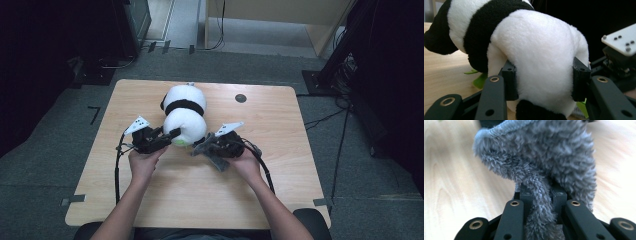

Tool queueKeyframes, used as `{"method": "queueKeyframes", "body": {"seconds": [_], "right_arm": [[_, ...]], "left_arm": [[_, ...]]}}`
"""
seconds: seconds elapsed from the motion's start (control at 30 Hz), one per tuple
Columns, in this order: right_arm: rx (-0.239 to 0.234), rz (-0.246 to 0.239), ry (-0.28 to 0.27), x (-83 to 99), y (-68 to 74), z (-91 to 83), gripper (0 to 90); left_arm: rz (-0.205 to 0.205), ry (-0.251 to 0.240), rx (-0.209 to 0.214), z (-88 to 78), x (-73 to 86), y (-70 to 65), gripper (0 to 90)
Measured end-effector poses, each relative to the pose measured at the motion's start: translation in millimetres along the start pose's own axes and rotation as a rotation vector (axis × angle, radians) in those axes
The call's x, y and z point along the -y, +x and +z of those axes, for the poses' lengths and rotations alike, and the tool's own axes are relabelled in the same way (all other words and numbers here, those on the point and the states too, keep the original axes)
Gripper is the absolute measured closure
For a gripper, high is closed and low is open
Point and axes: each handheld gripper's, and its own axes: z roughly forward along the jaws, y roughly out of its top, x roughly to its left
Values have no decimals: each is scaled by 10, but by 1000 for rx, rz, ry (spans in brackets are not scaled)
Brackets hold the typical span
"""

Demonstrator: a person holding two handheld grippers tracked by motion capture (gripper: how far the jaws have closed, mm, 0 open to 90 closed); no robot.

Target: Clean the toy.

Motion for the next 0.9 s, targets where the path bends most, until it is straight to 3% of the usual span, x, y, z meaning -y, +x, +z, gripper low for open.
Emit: {"method": "queueKeyframes", "body": {"seconds": [0.17,0.33,0.43,0.57,0.7,0.9], "right_arm": [[16,93,-65,20,-220,-209,777],[35,125,-165,-53,-274,-485,777],[41,104,-200,-123,-230,-625,777],[12,102,-252,-217,-108,-718,774],[-29,101,-261,-259,-39,-692,778],[-61,73,-252,-338,155,-606,779]], "left_arm": [[8,16,-19,1,15,24,519],[9,21,-14,16,23,3,519],[25,30,-3,47,32,-58,520],[45,44,9,101,60,-133,519],[87,59,2,161,108,-231,519],[70,69,11,212,141,-272,520]]}}
